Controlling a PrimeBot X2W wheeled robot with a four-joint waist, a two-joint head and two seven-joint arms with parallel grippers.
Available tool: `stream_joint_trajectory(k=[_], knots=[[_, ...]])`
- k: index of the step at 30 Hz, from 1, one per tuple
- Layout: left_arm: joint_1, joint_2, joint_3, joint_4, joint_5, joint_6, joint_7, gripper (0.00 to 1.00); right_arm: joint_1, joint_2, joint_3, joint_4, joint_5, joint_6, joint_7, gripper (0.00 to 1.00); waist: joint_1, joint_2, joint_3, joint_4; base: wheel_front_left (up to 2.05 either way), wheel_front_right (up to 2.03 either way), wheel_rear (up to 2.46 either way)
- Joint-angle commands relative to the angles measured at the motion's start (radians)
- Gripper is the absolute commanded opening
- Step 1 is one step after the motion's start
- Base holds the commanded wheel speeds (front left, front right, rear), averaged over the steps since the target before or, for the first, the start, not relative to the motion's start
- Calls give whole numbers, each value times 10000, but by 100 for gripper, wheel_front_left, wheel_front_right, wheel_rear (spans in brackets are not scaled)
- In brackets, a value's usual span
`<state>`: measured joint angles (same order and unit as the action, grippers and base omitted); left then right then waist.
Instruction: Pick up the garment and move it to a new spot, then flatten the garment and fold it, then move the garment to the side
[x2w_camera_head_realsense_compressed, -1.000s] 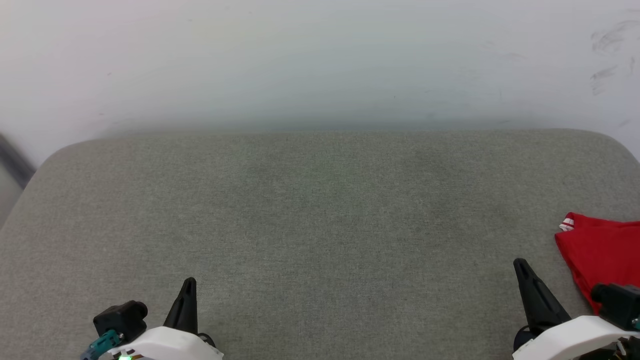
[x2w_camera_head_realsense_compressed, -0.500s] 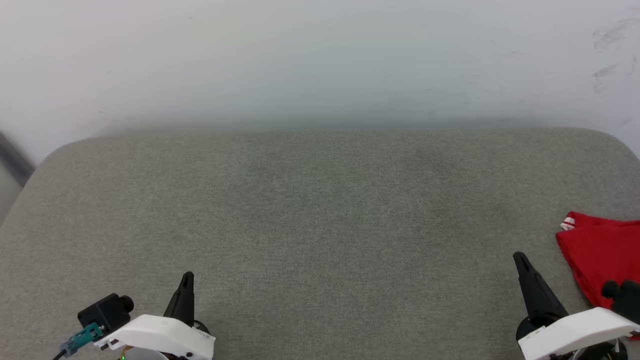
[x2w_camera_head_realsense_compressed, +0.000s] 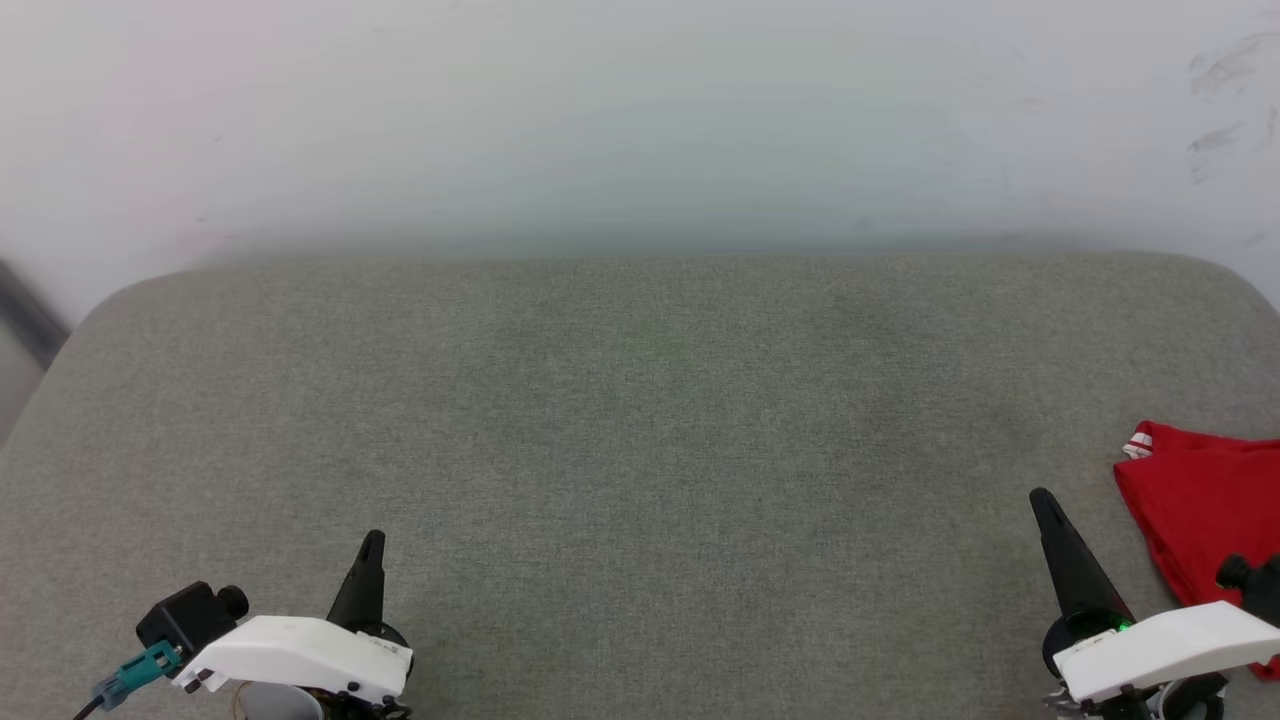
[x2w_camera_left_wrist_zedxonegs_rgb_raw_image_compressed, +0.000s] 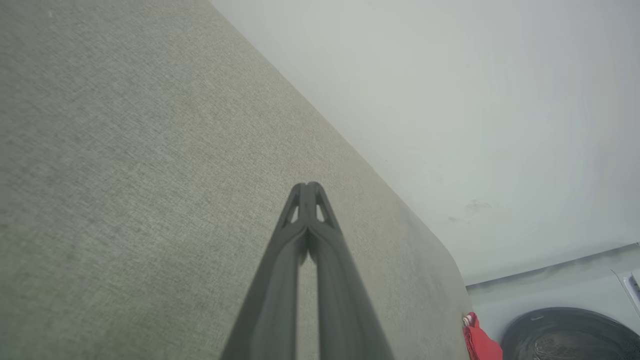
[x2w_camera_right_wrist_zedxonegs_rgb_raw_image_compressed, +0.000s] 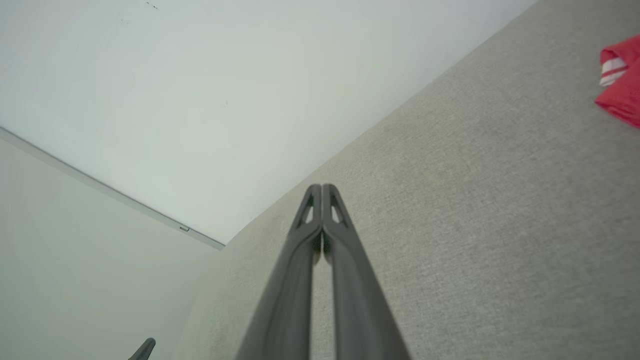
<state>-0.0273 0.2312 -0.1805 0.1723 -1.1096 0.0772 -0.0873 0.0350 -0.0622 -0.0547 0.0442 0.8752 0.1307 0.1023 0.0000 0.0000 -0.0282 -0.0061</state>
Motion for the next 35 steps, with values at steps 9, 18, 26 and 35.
stream_joint_trajectory(k=[9, 18, 26, 35], knots=[[-379, -277, 559, 48, -922, -403, 335, 0, -472, -77, -74, 272, 1362, 1, -63, 0, 0, 0, 38, 7, 0, 0, 0], [-454, -479, 893, 145, -1538, -652, 569, 0, -617, -77, -117, 524, 2263, 1, -61, 0, 0, 0, 69, 13, 0, 0, 0], [-538, -688, 1203, 236, -2114, -890, 776, 0, -745, -74, -159, 759, 3111, 1, -61, 0, 0, 0, 100, 19, 0, 0, 0], [-585, -895, 1532, 336, -2711, -1141, 1016, 0, -896, -66, -208, 1010, 3984, 1, -59, 0, 0, 0, 135, 26, 0, 0, 0]])
